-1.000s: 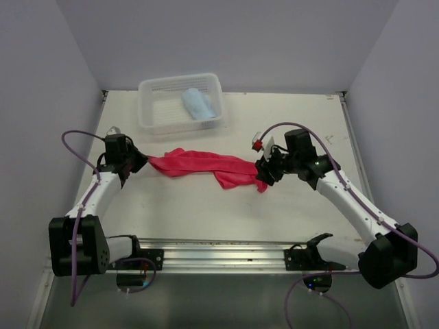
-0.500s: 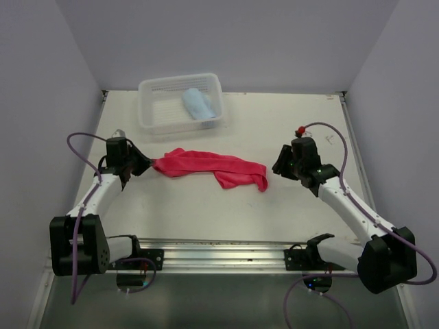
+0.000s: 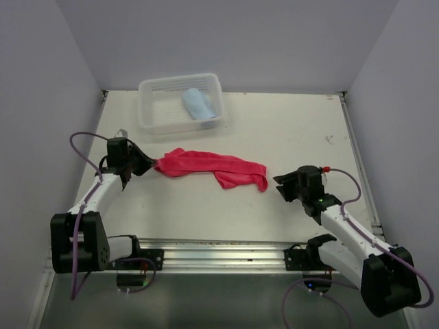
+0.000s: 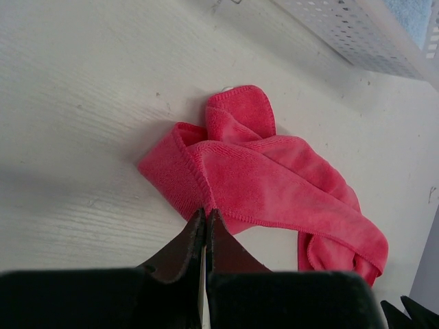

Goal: Roll the towels
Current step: Flatten the towel

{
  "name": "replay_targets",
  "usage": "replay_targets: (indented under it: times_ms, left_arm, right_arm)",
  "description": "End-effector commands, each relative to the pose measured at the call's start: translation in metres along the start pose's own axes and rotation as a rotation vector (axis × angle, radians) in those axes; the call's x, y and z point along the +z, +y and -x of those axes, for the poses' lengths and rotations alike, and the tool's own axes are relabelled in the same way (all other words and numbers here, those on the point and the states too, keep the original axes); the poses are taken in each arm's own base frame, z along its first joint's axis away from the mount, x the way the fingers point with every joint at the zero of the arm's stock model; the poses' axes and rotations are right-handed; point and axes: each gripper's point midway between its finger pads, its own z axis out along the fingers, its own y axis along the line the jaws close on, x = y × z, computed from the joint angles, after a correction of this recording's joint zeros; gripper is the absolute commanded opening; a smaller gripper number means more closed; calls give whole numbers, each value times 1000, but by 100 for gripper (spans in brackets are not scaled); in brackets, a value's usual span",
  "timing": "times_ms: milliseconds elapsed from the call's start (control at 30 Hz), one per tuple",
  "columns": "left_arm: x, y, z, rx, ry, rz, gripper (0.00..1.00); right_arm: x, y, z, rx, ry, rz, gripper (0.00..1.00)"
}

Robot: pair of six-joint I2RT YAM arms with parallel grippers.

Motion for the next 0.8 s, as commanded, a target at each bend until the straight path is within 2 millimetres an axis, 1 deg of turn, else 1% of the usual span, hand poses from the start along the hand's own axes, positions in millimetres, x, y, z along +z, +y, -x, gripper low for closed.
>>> replay_targets:
  times_ms: [0, 67, 100, 133, 200, 233, 333, 600, 767]
  left_arm:
    - [0, -8, 8, 26, -26, -49, 0]
    - [0, -9, 9, 27, -30, -51, 0]
    - [0, -8, 9, 27, -30, -51, 0]
    - [0, -9, 9, 27, -29, -52, 0]
    - [0, -8, 9, 27, -30, -51, 0]
    - [0, -8, 8, 27, -28, -53, 0]
    - [0, -8, 8, 31, -27, -50, 0]
    - [0, -8, 7, 33, -24, -56, 0]
    - [1, -8, 6, 35, -22, -58, 0]
  right_arm:
    - [4, 11, -8, 165, 30, 59, 44]
    - [6, 8, -16, 177, 50, 59, 44]
    - [10, 0, -20, 175, 57, 31, 44]
    - [11, 3, -22, 175, 63, 47, 43]
    - [16, -4, -33, 172, 88, 20, 43]
    - [17, -3, -36, 172, 94, 25, 43]
    - [21, -9, -44, 174, 104, 8, 43]
    - [29, -17, -48, 189, 108, -16, 45]
    - [33, -17, -52, 202, 124, -17, 45]
